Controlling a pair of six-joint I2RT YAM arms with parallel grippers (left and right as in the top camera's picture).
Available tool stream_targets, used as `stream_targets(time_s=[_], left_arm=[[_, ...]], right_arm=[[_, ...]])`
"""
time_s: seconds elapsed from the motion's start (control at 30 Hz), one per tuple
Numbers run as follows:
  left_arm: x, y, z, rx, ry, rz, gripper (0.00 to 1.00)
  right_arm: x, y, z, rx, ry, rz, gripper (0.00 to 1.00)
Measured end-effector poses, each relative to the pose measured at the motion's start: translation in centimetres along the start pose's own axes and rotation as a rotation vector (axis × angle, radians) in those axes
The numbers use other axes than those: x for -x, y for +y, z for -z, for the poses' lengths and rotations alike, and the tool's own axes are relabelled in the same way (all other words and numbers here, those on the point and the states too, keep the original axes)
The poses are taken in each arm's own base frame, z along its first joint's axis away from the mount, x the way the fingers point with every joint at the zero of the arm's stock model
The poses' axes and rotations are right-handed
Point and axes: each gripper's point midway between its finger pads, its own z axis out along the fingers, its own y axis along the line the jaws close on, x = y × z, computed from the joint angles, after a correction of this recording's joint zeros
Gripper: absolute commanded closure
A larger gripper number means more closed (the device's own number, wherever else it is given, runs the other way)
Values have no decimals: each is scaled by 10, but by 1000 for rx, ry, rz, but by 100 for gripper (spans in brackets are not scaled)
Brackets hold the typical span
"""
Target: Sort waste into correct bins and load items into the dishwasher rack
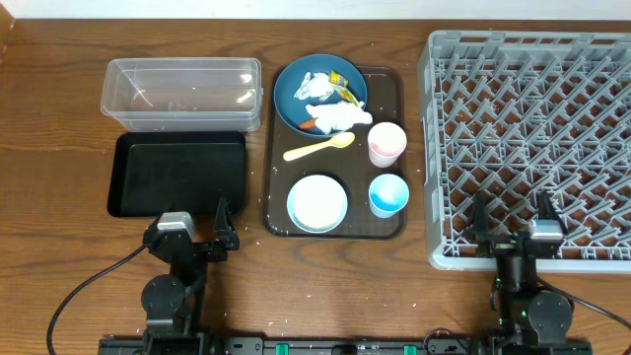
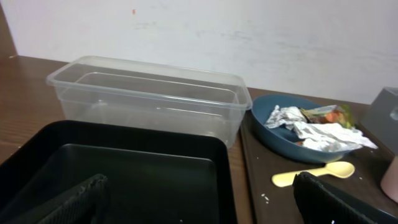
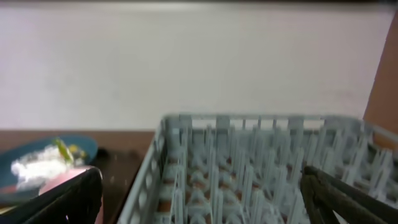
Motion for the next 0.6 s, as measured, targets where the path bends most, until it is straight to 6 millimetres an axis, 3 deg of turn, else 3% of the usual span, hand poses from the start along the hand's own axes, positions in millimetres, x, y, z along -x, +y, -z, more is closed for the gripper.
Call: stream_targets(time_s=[0.23,0.4,0.6], left_arm=[[4,-4,0,-11,39,1,4],[44,-10,-2,-9,64,2,4],[92,-21,-21,-7,174,5,4]], right_arm=[[8,7,0,42,-31,0,1],[25,10,-2,54,-39,1,1],[65,12,-19,64,-10,9,1]])
